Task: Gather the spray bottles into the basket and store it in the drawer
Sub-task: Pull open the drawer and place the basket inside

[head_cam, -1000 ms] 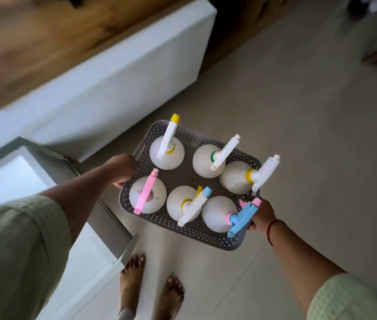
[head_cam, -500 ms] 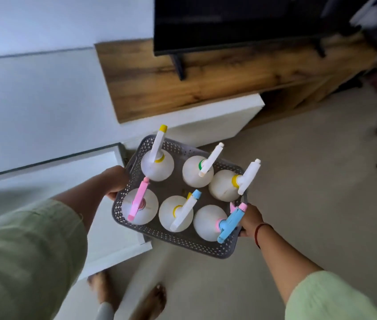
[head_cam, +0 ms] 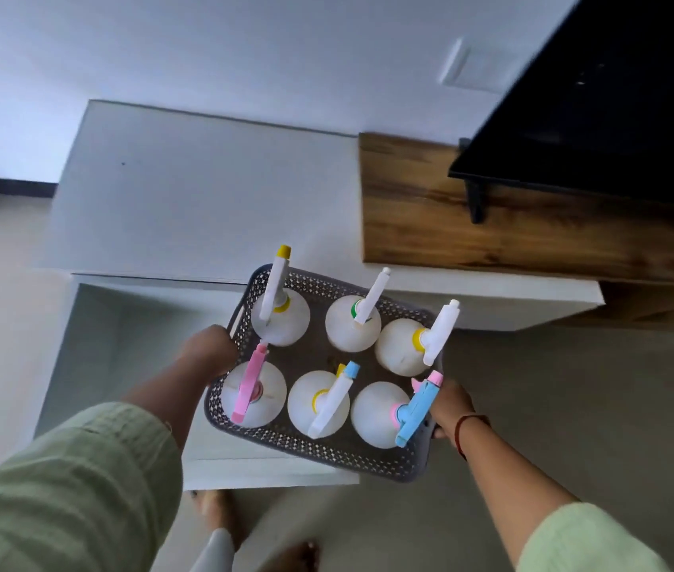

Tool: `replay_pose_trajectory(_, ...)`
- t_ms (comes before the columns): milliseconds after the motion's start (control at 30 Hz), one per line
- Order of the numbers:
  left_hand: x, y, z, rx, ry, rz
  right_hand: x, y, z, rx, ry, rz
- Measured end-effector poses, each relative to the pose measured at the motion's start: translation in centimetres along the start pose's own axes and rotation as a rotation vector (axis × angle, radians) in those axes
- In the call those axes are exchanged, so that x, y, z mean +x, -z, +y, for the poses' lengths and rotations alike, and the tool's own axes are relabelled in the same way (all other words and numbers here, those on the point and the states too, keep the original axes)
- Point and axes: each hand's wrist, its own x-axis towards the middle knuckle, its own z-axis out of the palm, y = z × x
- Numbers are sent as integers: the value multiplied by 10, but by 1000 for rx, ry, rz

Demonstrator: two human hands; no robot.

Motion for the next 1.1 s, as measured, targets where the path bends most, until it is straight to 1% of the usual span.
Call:
replay_pose_trajectory(200,1,40,-82,-34,83,-3,-16,-70,-44,-102,-38,-74)
replay_pose_trajectory(367,-2,72,-140,-63,148,5,-35,-127,-74,-118,-5,-123)
replay_pose_trajectory(500,11,78,-177,-73,185,40,-32,-163,-83,-121,34,-117)
replay_pose_trajectory(667,21,65,-202,-132,213,69,-20,-188,-86,-103,4,-132)
replay_pose_trajectory(833,23,42,-225,-206,262,75,22,-206,-66,-130,25,-124)
replay_pose_trajectory(967,36,38,-234,-194,251,62,14,-217,-77,-169,24,-158)
replay_pose_trajectory(1100,58,36,-236,-145,226,43,25,-234,-72,-166,-13,-151)
